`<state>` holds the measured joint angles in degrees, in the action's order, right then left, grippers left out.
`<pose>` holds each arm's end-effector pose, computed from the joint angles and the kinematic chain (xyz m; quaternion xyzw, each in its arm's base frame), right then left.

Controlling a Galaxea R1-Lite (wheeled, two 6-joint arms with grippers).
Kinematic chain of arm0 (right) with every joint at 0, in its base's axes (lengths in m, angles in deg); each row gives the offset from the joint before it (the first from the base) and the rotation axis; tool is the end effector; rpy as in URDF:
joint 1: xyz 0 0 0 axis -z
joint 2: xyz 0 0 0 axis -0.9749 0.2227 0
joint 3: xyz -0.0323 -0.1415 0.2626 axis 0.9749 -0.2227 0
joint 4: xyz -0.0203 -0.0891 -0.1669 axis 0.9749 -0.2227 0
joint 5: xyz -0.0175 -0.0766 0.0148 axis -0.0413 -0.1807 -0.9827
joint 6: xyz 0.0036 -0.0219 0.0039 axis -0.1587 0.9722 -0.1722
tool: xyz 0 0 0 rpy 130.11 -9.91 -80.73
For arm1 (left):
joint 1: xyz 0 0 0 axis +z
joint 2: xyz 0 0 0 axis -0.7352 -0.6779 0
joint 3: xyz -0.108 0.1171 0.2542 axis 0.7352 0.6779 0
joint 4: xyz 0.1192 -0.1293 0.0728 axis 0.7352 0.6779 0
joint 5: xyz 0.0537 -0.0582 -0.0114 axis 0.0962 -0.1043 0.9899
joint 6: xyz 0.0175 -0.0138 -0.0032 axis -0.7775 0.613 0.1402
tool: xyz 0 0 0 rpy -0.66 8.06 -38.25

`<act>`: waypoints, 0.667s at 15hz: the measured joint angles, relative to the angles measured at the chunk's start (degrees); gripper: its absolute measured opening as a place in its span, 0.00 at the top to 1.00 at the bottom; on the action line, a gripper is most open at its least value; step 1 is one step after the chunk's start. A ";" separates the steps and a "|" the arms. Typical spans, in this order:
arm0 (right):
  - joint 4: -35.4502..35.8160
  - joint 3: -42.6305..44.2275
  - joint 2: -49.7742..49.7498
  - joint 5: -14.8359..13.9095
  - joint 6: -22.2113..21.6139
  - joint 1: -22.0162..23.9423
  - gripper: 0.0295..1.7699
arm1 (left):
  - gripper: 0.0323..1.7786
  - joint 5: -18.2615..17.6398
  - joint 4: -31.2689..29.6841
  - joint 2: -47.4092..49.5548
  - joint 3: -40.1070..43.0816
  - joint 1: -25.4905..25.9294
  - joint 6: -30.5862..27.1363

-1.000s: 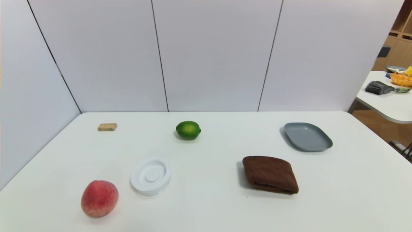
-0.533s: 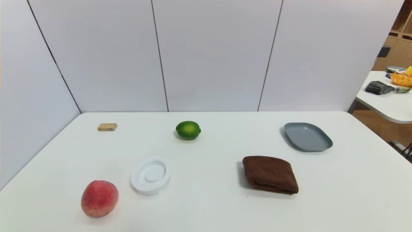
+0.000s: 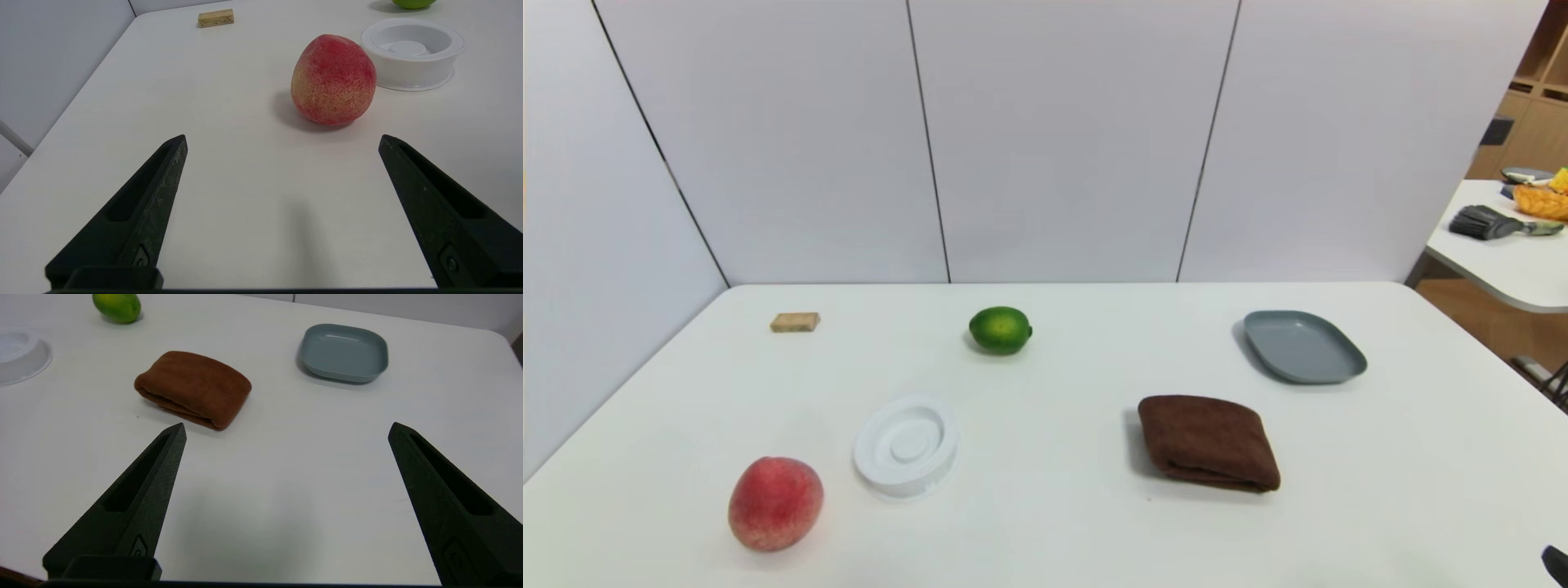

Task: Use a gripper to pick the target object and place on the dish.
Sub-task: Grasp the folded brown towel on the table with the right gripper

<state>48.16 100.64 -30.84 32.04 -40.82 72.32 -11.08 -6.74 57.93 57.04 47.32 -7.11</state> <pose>0.0262 0.0061 0.1736 -0.0390 0.0903 0.1345 0.9860 -0.0228 -0.0008 0.0745 0.0450 0.0038 -0.0185 0.9988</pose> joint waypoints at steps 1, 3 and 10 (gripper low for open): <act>-0.33 2.84 5.01 1.12 1.46 -1.18 0.03 | 0.05 0.00 -0.01 0.00 0.00 0.00 0.02; -1.96 9.06 14.80 3.88 4.85 -3.28 0.03 | 0.05 -0.01 0.00 0.00 0.00 0.00 0.00; -7.11 31.65 48.02 19.57 23.74 -6.70 0.03 | 0.05 0.02 0.00 0.00 0.00 0.00 0.00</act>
<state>41.06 132.28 17.18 51.61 -17.09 65.62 -11.06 -6.74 57.93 57.04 47.32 -7.11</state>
